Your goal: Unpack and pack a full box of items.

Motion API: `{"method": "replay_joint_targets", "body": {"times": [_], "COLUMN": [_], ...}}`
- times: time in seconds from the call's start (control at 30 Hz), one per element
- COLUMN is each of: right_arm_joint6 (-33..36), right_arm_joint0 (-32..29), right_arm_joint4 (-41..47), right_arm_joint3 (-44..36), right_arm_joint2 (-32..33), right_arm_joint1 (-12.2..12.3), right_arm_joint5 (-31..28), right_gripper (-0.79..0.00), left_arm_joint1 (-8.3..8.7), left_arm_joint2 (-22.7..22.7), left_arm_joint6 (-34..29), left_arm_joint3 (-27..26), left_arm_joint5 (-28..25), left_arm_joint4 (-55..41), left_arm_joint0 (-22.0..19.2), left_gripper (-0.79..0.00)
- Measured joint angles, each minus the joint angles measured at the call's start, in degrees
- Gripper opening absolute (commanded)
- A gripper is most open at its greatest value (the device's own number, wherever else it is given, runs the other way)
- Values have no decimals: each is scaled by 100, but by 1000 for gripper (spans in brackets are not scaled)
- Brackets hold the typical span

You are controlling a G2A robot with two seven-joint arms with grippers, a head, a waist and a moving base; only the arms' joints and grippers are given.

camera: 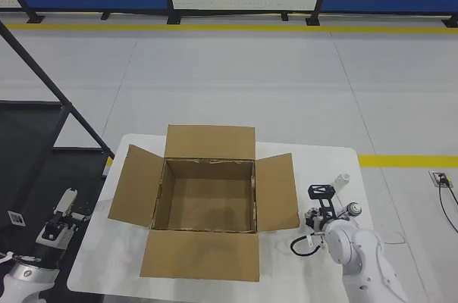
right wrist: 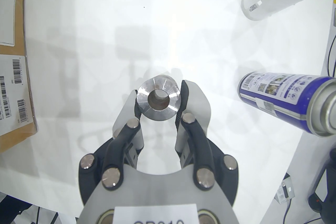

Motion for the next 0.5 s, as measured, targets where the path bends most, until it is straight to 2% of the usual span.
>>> {"method": "replay_joint_targets", "body": {"times": [0.07,0.13,0.2,0.3,0.33,0.37,0.4,0.5], "right_arm_joint6": [18,25,31,44,13,-63,-138,-381], "right_arm_joint0": [8,7,-6,-52,-82,-144,-211,-542], "right_arm_joint4": [17,19,21,15,20,46,75,138], "right_arm_joint3": [38,53,53,3,-39,-130,-226,-680], "right_arm_joint2": [0,-4,-5,16,32,59,87,214], "right_arm_joint1": [3,7,11,19,21,24,27,48], "right_arm_joint5": [22,36,51,120,156,190,201,202], "right_gripper": [-413,-314,-265,-114,-117,-86,0,0], "left_arm_joint1": [0,0,0,0,0,0,0,0], "left_arm_joint2": [0,0,0,0,0,0,0,0], "left_arm_joint6": [0,0,0,0,0,0,0,0], "left_arm_joint3": [0,0,0,0,0,0,0,0], "left_arm_joint5": [0,0,0,0,0,0,0,0], "left_arm_joint4": [0,0,0,0,0,0,0,0], "left_arm_joint0": [0,0,0,0,0,0,0,0], "left_gripper": [0,0,0,0,0,0,0,0]}}
